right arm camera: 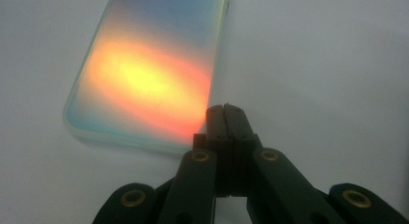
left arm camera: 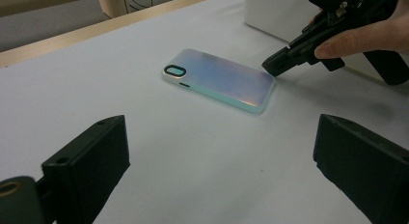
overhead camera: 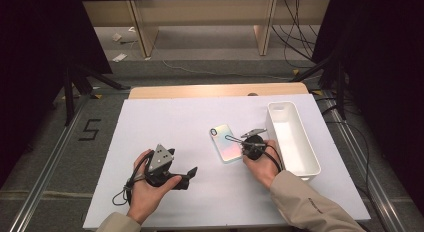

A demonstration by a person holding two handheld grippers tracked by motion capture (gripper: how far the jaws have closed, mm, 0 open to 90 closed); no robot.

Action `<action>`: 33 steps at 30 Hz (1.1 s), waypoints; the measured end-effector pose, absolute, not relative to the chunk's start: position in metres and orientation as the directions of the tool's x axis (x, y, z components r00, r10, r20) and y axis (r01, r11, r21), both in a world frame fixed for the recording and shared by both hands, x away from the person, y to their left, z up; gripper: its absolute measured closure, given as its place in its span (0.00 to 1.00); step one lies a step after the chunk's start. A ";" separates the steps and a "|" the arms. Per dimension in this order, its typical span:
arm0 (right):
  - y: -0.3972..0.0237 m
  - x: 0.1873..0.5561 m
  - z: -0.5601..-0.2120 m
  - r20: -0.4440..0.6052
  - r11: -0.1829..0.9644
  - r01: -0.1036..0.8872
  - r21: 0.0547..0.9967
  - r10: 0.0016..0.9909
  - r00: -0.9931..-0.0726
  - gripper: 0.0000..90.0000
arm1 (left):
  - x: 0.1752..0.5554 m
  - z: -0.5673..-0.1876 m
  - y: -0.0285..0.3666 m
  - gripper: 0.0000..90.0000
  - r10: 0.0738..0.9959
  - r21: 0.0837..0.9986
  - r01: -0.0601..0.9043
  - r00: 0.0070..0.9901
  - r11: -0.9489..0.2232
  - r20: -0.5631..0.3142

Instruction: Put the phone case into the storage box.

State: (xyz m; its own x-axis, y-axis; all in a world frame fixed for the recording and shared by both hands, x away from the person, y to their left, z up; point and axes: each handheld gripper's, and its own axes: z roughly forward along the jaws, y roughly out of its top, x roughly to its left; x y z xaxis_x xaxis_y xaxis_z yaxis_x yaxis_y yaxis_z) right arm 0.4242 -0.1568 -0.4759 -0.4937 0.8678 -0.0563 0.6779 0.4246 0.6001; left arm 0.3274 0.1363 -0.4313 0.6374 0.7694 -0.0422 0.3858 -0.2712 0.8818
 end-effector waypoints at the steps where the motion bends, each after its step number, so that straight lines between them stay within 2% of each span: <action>1: -0.157 0.424 -0.476 -0.055 0.424 0.678 0.600 0.868 -0.494 1.00 | 0.328 -0.431 0.137 0.05 0.770 0.881 0.385 0.637 -0.273 -0.040; 12: -0.154 0.422 -0.477 -0.030 0.426 0.676 0.601 0.857 -0.514 1.00 | 0.330 -0.433 0.138 0.06 0.776 0.879 0.386 0.631 -0.280 -0.030; 33: -0.131 0.408 -0.480 0.028 0.462 0.618 0.635 0.786 -0.617 1.00 | 0.333 -0.435 0.142 0.09 0.781 0.877 0.387 0.624 -0.284 -0.022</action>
State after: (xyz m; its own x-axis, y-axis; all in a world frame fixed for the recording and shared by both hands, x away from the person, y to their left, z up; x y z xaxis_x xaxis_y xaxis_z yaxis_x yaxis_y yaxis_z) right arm 0.4078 -0.1306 -0.4796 -0.6171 0.7864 0.0283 0.6184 0.4625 0.6353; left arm 0.3333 0.1420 -0.4348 0.6239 0.7812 -0.0224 0.3874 -0.2843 0.8770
